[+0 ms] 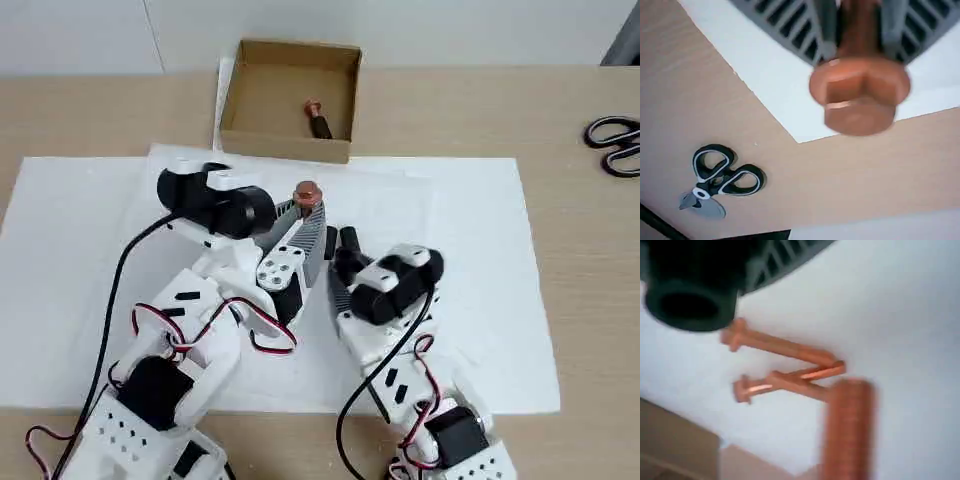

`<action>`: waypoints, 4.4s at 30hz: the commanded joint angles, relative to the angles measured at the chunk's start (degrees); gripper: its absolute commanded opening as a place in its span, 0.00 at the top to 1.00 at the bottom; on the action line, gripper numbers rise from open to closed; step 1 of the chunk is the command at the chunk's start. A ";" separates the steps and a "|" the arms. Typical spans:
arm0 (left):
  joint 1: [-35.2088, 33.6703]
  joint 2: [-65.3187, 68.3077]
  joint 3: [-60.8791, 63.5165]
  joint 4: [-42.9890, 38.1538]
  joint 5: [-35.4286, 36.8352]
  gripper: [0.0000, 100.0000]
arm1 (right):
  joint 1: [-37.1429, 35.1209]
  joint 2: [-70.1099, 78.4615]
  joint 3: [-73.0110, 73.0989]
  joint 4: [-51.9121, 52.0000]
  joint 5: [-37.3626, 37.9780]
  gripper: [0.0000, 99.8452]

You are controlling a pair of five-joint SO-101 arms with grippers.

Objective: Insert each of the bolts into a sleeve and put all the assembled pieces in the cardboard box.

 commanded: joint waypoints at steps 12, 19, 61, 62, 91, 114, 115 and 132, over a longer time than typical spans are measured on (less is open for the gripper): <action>-2.73 -4.40 11.03 -13.10 -0.35 0.99 | -4.53 -0.84 -0.79 -1.54 0.35 1.00; -2.99 -4.40 10.07 -13.27 -0.26 0.99 | -6.46 -0.92 -0.79 -1.54 0.35 1.00; -0.70 -4.84 14.99 -6.59 3.60 0.99 | -6.55 -0.92 -0.79 -1.54 0.35 1.00; -0.70 -4.84 14.99 -5.19 3.60 0.99 | -6.55 -0.92 -0.79 -1.54 0.35 1.00; 0.44 -4.84 9.54 15.56 -7.03 0.86 | -6.55 -0.92 -0.35 -1.54 0.35 1.00; -24.97 -16.88 -6.99 47.03 -26.90 0.84 | -3.65 -0.84 -0.26 -0.92 0.70 1.00; -27.60 -17.93 -6.99 48.26 -27.69 0.84 | -2.42 -0.84 -0.26 -0.92 0.70 1.00; -42.81 -27.16 10.07 39.21 -24.70 0.84 | 17.01 26.77 -39.03 18.86 9.32 1.00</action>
